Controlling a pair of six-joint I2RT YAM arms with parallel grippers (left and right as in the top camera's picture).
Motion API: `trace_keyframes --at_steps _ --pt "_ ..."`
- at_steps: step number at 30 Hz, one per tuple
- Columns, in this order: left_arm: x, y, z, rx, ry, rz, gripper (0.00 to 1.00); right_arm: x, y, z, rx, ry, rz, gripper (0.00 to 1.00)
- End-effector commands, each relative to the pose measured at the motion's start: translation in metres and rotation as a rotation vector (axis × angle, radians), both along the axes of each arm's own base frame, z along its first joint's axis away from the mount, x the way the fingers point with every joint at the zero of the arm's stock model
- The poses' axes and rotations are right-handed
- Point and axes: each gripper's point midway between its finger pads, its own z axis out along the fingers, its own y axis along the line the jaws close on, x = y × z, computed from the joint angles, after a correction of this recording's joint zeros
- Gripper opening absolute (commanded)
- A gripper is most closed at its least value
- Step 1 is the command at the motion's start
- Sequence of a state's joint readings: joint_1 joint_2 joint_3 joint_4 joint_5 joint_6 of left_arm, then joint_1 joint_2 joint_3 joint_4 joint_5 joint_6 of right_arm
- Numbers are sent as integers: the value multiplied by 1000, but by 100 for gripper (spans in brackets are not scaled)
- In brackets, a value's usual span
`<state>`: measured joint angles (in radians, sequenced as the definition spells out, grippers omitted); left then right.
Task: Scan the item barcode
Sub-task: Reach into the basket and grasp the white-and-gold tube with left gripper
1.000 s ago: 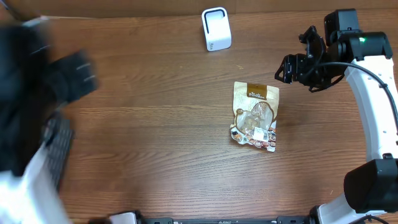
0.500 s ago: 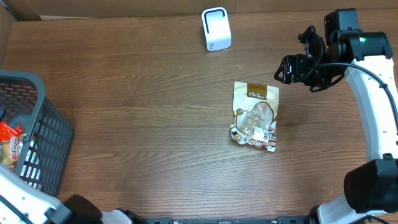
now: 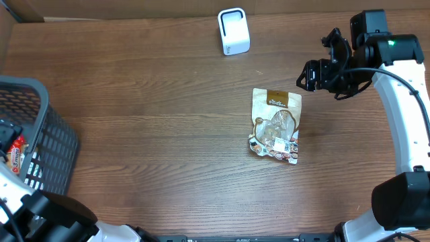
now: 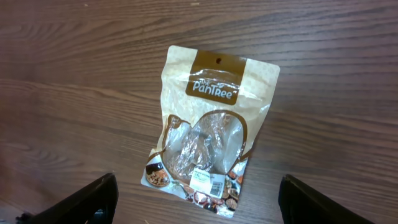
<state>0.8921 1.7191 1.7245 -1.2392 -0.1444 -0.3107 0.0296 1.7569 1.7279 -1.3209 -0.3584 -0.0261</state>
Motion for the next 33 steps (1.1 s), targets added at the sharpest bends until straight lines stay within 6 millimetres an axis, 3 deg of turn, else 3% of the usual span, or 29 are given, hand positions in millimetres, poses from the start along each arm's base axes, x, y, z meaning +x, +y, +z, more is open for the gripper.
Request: trace_keyframes --at_steps 1,3,5,14,24,33 --pt "-11 10 -39 35 113 -77 89 1 1 4 0 -18 8 84" --pt "1 15 -50 58 92 -173 90 1 1 4 0 -19 8 83" --pt "15 16 -61 73 65 -306 100 1 1 4 0 -19 8 83" --pt "20 3 -124 92 136 -620 100 2 1 4 0 -20 8 83" --pt "23 10 -143 166 128 -631 100 0 1 4 0 -12 8 83" --pt "16 -2 -182 65 157 -653 87 2 1 5 0 -23 7 83"
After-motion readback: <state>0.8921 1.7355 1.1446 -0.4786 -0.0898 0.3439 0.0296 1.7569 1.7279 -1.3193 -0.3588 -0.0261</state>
